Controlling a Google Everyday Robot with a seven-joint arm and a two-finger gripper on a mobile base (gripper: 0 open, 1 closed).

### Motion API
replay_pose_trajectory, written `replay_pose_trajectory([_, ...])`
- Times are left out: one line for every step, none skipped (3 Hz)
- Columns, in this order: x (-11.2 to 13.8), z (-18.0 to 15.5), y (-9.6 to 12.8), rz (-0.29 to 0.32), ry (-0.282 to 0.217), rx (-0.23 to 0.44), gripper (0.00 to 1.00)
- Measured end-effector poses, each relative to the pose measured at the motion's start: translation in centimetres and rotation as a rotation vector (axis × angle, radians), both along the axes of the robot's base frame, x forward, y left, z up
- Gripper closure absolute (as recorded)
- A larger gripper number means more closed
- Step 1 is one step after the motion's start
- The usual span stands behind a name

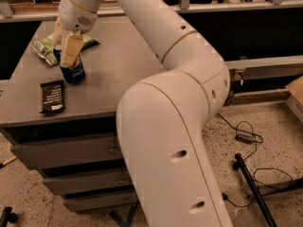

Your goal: Move pepsi can near rxbar chocolate

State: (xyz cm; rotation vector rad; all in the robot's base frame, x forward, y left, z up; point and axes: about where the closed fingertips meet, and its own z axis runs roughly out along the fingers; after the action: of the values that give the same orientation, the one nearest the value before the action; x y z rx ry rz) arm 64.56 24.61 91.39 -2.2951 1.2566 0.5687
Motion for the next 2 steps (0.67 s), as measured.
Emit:
replay_pose_trajectory([0.18, -0.13, 0.4, -0.003, -0.003, 0.007, 0.0])
replay_pose_trajectory([0.38, 0.23, -0.34, -0.021, -0.007, 0.06, 0.0])
